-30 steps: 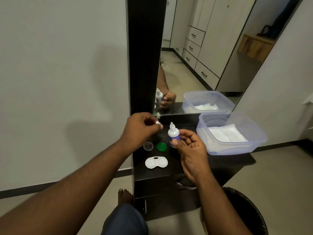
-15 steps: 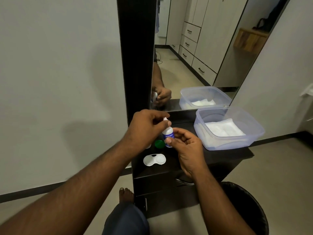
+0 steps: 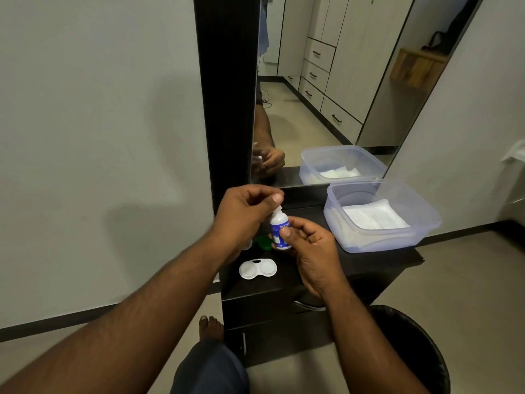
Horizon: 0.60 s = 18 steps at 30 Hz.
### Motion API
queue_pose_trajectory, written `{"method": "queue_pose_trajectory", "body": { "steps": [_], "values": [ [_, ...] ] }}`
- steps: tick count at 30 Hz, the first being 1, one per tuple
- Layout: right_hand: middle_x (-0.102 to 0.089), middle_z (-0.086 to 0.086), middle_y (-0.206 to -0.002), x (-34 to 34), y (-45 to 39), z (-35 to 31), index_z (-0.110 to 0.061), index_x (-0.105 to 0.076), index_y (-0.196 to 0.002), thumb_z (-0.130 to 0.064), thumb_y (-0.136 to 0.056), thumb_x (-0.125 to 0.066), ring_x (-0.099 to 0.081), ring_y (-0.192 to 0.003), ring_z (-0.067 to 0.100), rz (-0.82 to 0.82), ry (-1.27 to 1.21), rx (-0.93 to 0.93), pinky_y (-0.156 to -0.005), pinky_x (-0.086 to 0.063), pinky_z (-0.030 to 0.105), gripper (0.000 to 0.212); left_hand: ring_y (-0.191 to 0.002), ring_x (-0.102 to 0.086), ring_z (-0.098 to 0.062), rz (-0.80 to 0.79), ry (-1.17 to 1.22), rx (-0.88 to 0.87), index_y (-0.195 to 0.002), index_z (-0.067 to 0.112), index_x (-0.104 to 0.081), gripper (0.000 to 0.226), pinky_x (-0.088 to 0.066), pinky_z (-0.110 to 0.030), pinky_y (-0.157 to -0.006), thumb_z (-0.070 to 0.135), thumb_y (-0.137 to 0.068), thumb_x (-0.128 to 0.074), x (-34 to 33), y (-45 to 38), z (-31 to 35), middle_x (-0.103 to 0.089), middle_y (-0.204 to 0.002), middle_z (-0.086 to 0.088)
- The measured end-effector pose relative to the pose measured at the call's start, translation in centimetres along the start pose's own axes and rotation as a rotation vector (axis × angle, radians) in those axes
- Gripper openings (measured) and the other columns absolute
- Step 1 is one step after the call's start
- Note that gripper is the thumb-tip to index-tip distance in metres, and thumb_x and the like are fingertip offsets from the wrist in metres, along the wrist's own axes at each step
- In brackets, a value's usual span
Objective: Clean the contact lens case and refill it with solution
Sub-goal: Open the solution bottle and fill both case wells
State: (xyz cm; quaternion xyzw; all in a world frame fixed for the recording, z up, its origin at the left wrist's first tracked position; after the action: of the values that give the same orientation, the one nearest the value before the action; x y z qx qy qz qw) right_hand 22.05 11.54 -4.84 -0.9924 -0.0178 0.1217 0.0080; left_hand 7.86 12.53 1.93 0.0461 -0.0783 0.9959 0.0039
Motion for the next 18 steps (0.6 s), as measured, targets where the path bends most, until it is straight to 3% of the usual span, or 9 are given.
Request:
{"method": "queue_pose_trajectory", "body": {
  "steps": [4, 7, 11, 15, 18],
  "values": [
    [-0.071, 0.013, -0.105, 0.10, 0.04, 0.13, -0.010, -0.066, -0.108, -0.021, -0.070, -0.071, -0.067, -0.100, 0.033, -0.008, -0.016, 0.008, -0.089, -0.052, 0.045, 0.040, -0.092, -0.069, -0.006, -0.059, 0.048, -0.014, -0.122, 0.021, -0.056, 0.036, -0.055, -0.018, -0.080, 0.004, -0.091, -0.057, -0.01, -0.15, 0.21, -0.073, -0.097, -0.001],
    [-0.071, 0.013, -0.105, 0.10, 0.09, 0.02, -0.009, -0.065, -0.110, -0.022, -0.070, -0.070, -0.067, -0.100, 0.033, -0.018, -0.021, 0.011, -0.087, -0.054, 0.043, 0.042, -0.096, -0.068, -0.006, -0.069, 0.058, -0.012, -0.125, 0.028, -0.048, 0.040, -0.055, -0.019, -0.080, 0.004, -0.093, -0.053, 0.05, -0.05, -0.03, -0.073, -0.098, 0.003],
    [-0.071, 0.012, -0.105, 0.18, 0.12, -0.03, -0.011, -0.065, -0.108, -0.021, -0.070, -0.070, -0.067, -0.099, 0.030, -0.009, -0.021, 0.015, -0.087, -0.055, 0.041, 0.040, -0.099, -0.067, -0.010, -0.057, 0.021, -0.015, -0.116, 0.026, -0.058, 0.033, -0.055, -0.027, -0.086, 0.003, -0.093, -0.053, 0.23, 0.16, -0.37, -0.070, -0.104, -0.001],
    [-0.071, 0.012, -0.107, 0.26, -0.01, 0.25, -0.012, -0.065, -0.108, -0.022, -0.067, -0.072, -0.067, -0.101, 0.030, 0.003, -0.021, 0.010, -0.088, -0.053, 0.043, 0.042, -0.094, -0.066, -0.008, 0.026, 0.020, -0.008, -0.114, 0.023, -0.060, 0.034, -0.054, -0.014, -0.074, -0.001, -0.096, -0.044, 0.37, 0.32, -0.43, -0.068, -0.102, 0.001],
    [-0.071, 0.011, -0.107, 0.31, -0.11, 0.41, -0.012, -0.066, -0.109, -0.021, -0.068, -0.072, -0.067, -0.101, 0.028, -0.001, 0.006, 0.016, -0.090, -0.052, 0.044, 0.042, -0.088, -0.068, -0.009, 0.118, 0.073, -0.014, -0.112, 0.020, -0.061, 0.022, -0.056, -0.018, -0.074, 0.010, -0.095, -0.051, 0.14, 0.63, -0.38, -0.069, -0.096, 0.000]
  ]
}}
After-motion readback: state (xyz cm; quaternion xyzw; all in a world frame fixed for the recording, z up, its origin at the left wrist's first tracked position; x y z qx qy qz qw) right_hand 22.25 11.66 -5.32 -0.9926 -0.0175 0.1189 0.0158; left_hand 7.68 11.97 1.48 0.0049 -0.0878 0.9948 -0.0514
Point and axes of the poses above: each hand's wrist, its own y-axis away from the middle knuckle, its own x-axis out of the back of the hand, z = x × y, the point moved 3 cm from there along -y, towards the middle knuckle
